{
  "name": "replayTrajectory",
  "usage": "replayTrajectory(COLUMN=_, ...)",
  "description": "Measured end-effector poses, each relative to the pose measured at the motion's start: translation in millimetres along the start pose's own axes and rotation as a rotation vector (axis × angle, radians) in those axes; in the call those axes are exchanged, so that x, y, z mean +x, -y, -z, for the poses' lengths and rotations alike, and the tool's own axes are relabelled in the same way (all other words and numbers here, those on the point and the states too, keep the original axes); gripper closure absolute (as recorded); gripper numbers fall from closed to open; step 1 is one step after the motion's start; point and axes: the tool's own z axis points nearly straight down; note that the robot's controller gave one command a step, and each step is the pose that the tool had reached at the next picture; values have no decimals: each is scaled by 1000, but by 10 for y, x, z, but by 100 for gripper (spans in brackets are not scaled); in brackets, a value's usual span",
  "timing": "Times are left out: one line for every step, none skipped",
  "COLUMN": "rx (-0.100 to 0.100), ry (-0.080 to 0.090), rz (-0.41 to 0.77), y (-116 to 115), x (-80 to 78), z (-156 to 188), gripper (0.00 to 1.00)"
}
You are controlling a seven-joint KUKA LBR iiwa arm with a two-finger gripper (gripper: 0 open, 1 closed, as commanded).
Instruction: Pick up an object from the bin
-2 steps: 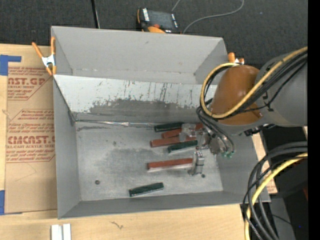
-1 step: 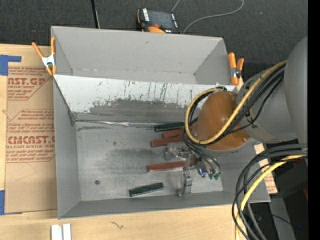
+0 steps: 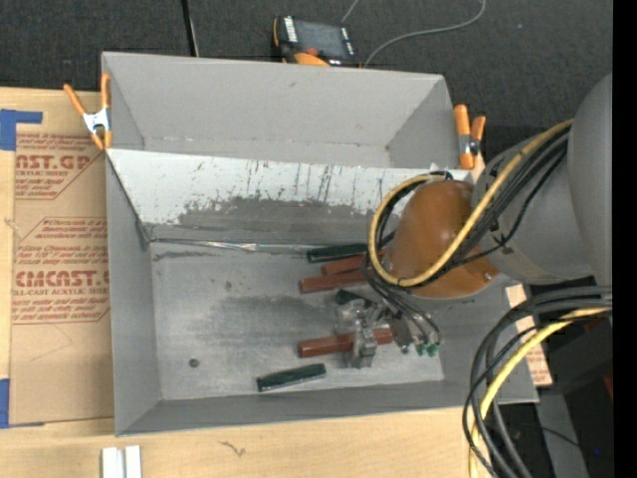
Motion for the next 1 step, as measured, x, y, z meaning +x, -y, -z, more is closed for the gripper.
replayTrajectory(rx=2, ry=8, rz=27, y=113, x=42, z=1370, gripper=100)
